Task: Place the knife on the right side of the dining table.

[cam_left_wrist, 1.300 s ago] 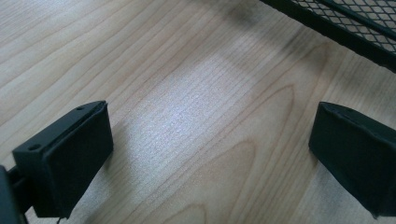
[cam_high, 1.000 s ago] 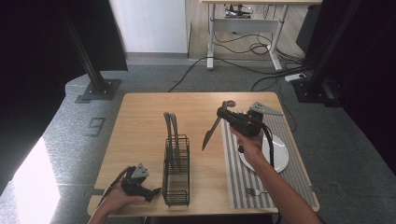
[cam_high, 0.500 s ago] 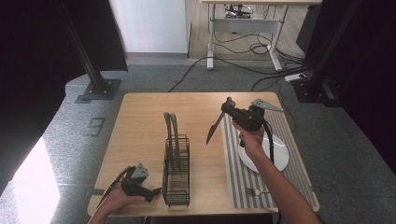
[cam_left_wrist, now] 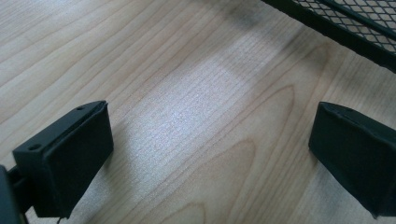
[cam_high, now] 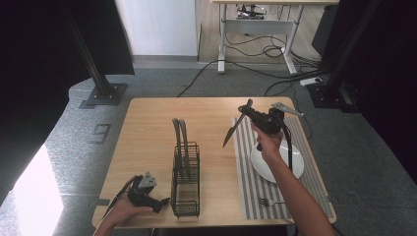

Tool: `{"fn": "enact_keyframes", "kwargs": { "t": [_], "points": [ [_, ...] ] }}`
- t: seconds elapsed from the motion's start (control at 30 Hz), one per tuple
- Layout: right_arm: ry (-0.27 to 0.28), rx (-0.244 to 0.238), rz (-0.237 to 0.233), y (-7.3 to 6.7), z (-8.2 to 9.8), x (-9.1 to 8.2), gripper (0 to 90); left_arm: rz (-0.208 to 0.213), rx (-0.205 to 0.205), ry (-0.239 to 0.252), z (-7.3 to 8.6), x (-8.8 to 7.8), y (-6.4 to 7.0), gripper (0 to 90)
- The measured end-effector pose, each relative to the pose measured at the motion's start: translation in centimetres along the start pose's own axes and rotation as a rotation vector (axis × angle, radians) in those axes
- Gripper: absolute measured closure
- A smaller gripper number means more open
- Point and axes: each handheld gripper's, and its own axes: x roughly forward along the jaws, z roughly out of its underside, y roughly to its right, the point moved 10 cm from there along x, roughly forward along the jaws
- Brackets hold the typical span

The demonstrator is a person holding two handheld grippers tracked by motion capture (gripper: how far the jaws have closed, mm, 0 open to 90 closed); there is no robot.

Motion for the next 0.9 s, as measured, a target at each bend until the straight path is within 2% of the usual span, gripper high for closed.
{"fn": "enact_keyframes", "kwargs": {
  "t": [0.23, 0.37, 0.67, 0.9],
  "points": [
    [0.031, -0.014, 0.07, 2.2, -0.7, -0.5, 82.9, -0.001, -0.002, 0.001, 0.0, 0.0, 0.0, 0.0],
    [0.051, 0.002, 0.099, 3.6, -1.2, -0.8, 82.9, -0.001, -0.002, 0.0, 0.0, 0.0, 0.0, 0.0],
    [0.046, 0.011, 0.161, 6.2, -0.9, -0.6, 82.9, 0.001, 0.0, 0.0, 0.0, 0.0, 0.0, 0.0],
    [0.068, 0.013, 0.206, 8.2, -1.4, -0.4, 82.9, 0.001, 0.001, 0.0, 0.0, 0.0, 0.0, 0.0]
  ]
}}
